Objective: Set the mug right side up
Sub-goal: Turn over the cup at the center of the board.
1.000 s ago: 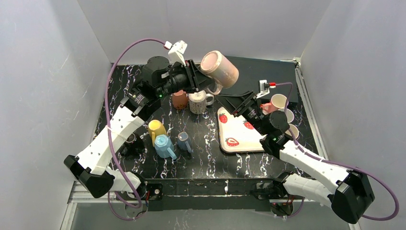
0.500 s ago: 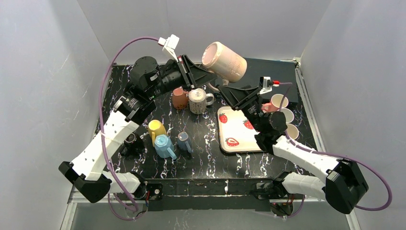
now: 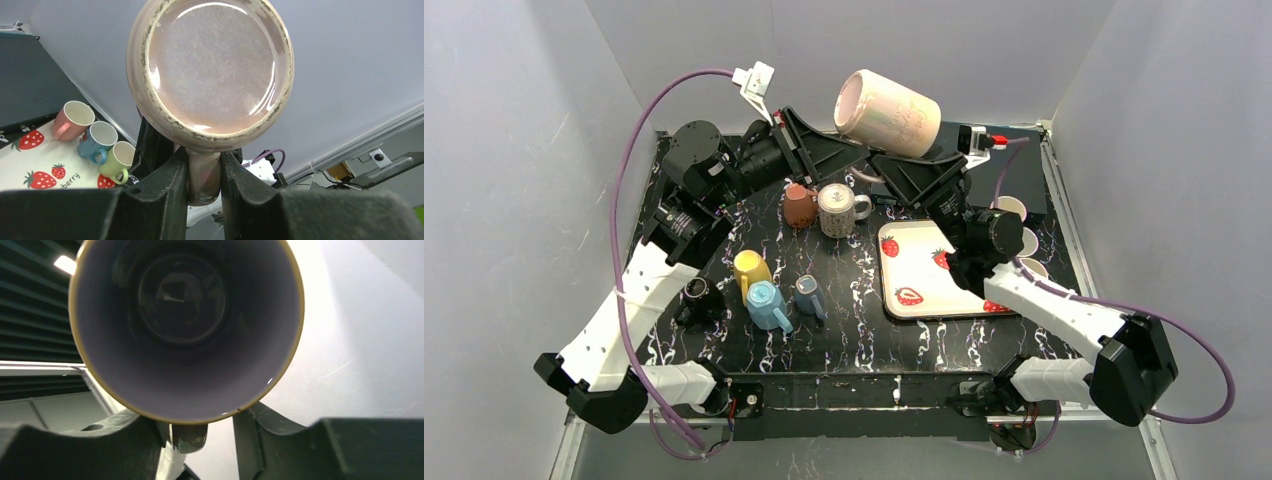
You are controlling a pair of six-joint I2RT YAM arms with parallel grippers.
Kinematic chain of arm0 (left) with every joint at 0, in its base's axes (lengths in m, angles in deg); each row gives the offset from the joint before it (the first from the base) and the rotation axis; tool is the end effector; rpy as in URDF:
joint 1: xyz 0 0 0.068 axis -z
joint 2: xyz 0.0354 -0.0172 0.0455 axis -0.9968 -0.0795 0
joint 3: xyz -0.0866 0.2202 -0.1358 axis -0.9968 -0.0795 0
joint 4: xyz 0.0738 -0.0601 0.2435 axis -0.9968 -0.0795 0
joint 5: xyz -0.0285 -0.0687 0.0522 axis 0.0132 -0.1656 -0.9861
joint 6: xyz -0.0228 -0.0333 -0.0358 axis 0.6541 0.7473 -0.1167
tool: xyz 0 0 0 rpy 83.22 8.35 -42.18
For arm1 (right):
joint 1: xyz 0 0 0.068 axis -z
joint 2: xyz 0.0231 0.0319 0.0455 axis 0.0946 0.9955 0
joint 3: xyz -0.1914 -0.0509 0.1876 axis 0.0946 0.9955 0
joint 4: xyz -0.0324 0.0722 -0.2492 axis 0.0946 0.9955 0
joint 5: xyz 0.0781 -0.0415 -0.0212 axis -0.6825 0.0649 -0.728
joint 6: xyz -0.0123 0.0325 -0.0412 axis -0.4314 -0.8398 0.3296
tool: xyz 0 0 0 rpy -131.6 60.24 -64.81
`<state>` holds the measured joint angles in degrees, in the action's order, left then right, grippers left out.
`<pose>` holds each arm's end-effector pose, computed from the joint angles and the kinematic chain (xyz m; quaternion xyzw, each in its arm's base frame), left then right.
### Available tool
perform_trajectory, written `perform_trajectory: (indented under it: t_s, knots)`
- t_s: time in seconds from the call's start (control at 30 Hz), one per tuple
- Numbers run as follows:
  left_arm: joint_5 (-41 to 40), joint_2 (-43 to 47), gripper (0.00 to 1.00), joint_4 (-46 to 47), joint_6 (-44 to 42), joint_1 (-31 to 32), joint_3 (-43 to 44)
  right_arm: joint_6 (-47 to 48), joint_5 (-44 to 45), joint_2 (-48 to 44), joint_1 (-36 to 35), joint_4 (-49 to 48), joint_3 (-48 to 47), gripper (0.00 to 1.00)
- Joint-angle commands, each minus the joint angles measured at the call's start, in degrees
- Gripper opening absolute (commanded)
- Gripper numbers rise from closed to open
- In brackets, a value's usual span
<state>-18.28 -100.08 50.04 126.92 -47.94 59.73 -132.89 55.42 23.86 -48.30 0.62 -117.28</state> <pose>0.1753 -0.1550 0.5379 0.1175 0.5826 -0.6550 0.4666 0.1793 0.1715 0.4193 0.0351 0.3470 0.7914 0.5020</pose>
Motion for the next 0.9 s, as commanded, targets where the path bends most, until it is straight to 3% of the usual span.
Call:
perform_trajectory:
  t_s: [0.0, 0.1, 0.23, 0.27, 0.33, 0.37, 0.4, 0.57, 0.6, 0.7, 0.87]
  knots:
    - [2.1, 2.3, 0.00, 6.5, 0.9, -0.1, 2.1, -4.1, -1.8, 1.6, -0.2, -9.5, -2.8, 0.48]
    - [2.7, 3.0, 0.00, 8.3, 0.4, -0.1, 0.4, -3.9, -1.1, 1.2, -0.1, -9.3, -2.7, 0.32]
    - [1.6, 4.3, 0.00, 9.1, -1.1, -0.1, -1.6, -2.2, -0.5, -0.1, -0.1, -6.3, -2.7, 0.01]
    - [1.1, 4.7, 0.04, 9.1, -1.7, -0.1, -2.2, -0.8, -0.2, -0.9, -0.1, -4.0, -2.7, 0.01]
    - [0.0, 5.5, 0.21, 8.4, -2.9, -0.1, -3.2, 2.2, 1.0, -2.8, -0.1, 0.7, -2.7, 0.01]
    - [-0.6, 5.9, 0.32, 7.4, -3.7, -0.1, -3.4, 4.0, 1.6, -3.9, -0.2, 3.3, -2.8, 0.01]
    - [-1.9, 6.2, 0.50, 5.1, -4.8, -0.1, -3.5, 5.9, 2.3, -5.0, -0.2, 6.2, -3.0, 0.01]
    - [-8.8, 9.6, 0.93, -3.7, -12.7, -0.1, -6.8, 15.4, 10.4, -11.3, -0.1, 22.5, -4.4, 0.01]
    - [-11.7, 10.4, 0.97, -6.2, -14.2, -0.1, -7.7, 17.6, 11.9, -12.4, -0.1, 26.7, -5.2, 0.01]
    - [-19.3, 12.6, 0.98, -12.8, -17.6, -0.1, -9.8, 24.3, 18.0, -14.1, -0.1, 42.3, -9.1, 0.01]
    - [-21.5, 15.8, 0.98, -10.1, -18.4, -0.1, -13.0, 36.0, 29.8, -12.7, -0.1, 67.3, -17.9, 0.01]
